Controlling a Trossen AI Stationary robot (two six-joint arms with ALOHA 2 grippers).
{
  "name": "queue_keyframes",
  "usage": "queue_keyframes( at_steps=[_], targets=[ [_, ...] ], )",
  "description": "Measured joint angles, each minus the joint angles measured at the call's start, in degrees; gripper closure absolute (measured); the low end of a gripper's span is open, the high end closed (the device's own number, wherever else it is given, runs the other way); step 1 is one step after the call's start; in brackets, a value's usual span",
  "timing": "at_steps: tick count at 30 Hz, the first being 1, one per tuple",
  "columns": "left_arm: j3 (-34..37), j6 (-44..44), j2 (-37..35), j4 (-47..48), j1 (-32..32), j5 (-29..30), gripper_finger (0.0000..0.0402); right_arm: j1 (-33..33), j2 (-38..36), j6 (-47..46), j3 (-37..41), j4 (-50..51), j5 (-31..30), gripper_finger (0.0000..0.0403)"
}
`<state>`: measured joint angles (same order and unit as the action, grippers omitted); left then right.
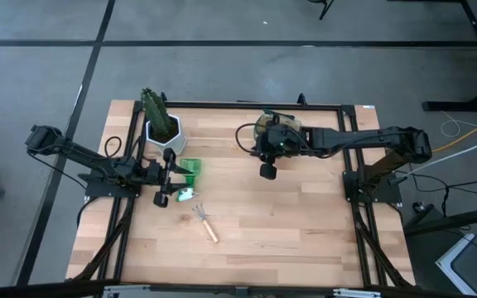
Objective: Pick & Place Garden tools in Gardening bag
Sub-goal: Put the brown trowel into the brown gardening bag
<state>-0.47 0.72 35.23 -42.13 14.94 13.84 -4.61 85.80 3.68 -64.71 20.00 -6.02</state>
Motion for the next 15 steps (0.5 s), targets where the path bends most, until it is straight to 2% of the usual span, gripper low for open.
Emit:
queue_keyframes(
  at_steps=[7,15],
  targets=[
    [0.00,-0.01,0.01,0.08,-0.01,-0.01,0.0219,-2.59,-3.08,0.17,0.04,1.18,-0.88,0.0338],
    [0.00,-0.01,-0.01,0.20,-0.01,0.01,0.0219,-7.91,-9.02,1.19,0.00,8.12,-1.99,0.0338]
  ],
)
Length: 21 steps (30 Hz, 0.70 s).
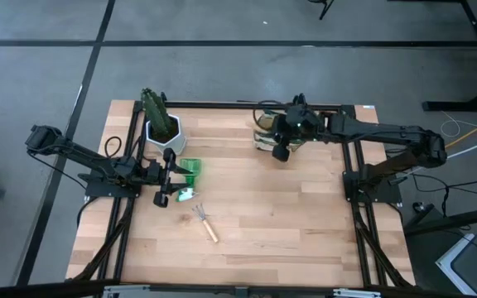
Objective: Pick & Place Garden tools in Gardening bag
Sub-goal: Put the brown trowel into the brown gardening bag
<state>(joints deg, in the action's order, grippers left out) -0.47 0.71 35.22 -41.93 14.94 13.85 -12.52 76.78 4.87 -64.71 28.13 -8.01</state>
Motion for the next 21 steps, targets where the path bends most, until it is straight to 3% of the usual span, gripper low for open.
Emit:
queue_keyframes(
  at_steps=[11,21],
  targets=[
    [0.00,0.00,0.02,0.00,0.00,0.00,0.0219,-7.85,-0.42,0.10,0.00,5.24,1.15,0.0338],
    [0.00,0.00,0.00,0.00,0.00,-0.02,0.0219,-11.92,-0.41,6.39,0.00,4.51,4.70,0.0338]
  ],
)
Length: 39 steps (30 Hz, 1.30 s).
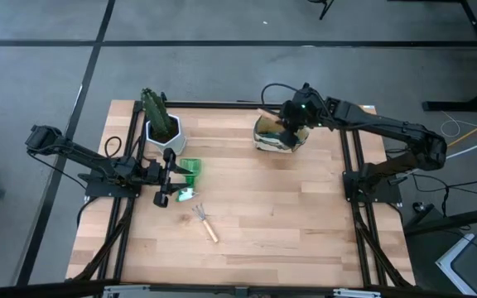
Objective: Pick & Place Garden tools in Gardening bag
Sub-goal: Put the brown trowel into the brown gardening bag
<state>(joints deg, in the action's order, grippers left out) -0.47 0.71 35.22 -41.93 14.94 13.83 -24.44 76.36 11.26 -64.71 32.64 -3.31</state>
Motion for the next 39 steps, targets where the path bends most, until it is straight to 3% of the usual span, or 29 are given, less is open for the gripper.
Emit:
queue_keyframes(
  at_steps=[18,39],
  targets=[
    [0.00,0.00,0.01,0.00,0.01,0.01,0.0219,-6.19,4.32,3.09,0.00,-0.42,8.01,0.0338],
    [0.00,0.00,0.00,0.00,0.00,0.02,0.0219,-6.41,4.32,1.12,0.00,2.35,8.00,0.0331]
  ],
)
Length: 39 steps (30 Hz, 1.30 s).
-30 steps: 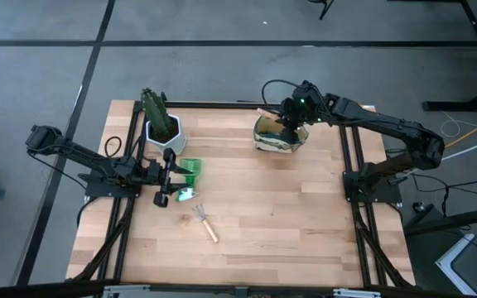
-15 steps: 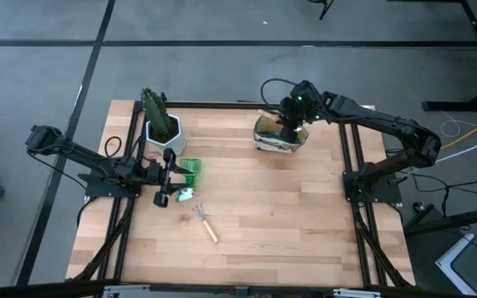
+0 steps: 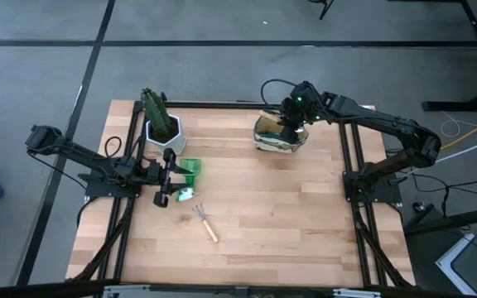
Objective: Pick & Place Garden tools in Gardening bag
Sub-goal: Put the brown trowel into the brown gardening bag, then put the brown hand rake into the brown gardening bag
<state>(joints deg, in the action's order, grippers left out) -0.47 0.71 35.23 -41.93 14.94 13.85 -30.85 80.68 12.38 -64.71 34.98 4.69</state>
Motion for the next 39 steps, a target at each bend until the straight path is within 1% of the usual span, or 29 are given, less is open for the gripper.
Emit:
queue_keyframes(
  at_steps=[9,19,32,39],
  targets=[
    [0.00,0.00,0.02,0.00,0.00,-0.02,0.0219,0.00,0.00,-0.13,0.00,0.00,-1.38,0.0311],
    [0.00,0.00,0.00,0.00,0.01,0.00,0.0219,0.00,-0.02,-0.13,0.00,-0.02,-1.97,0.0273],
    [0.00,0.02,0.02,0.00,0.01,-0.01,0.0219,0.28,-0.02,-1.51,0.00,-0.02,-2.56,0.0270],
    [0.00,0.00,0.02,0.00,0.02,0.00,0.0219,1.64,-0.02,-1.64,0.00,0.36,-3.28,0.0270]
  ],
)
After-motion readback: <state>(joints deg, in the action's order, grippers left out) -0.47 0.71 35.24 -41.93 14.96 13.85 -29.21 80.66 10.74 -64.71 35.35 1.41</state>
